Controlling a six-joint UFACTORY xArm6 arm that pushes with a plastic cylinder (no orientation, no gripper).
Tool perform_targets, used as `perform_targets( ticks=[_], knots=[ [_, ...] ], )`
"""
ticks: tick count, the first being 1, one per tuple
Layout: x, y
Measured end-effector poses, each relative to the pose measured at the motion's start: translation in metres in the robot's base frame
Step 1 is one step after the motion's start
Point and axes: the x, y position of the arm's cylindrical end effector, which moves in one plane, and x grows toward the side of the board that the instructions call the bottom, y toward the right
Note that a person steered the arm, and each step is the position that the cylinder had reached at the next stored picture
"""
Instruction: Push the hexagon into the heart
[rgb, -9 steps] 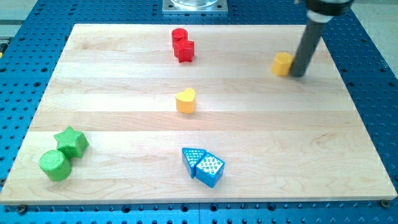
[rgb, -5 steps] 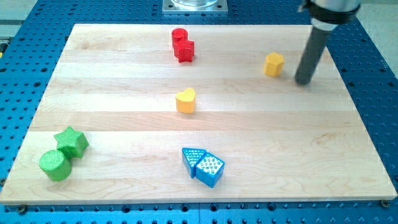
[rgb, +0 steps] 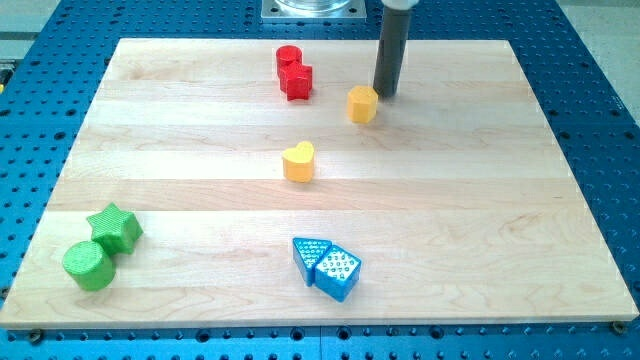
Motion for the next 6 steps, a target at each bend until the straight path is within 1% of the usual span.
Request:
perform_targets(
  ticks=[1,2,3,4,5,6],
  knots=[
    [-0.017,-0.015],
    [0.035,-0.025],
    [0.098,-0.032],
    [0.126,-0.031],
    [0.126,-0.026],
    [0.138,-0.026]
  ],
)
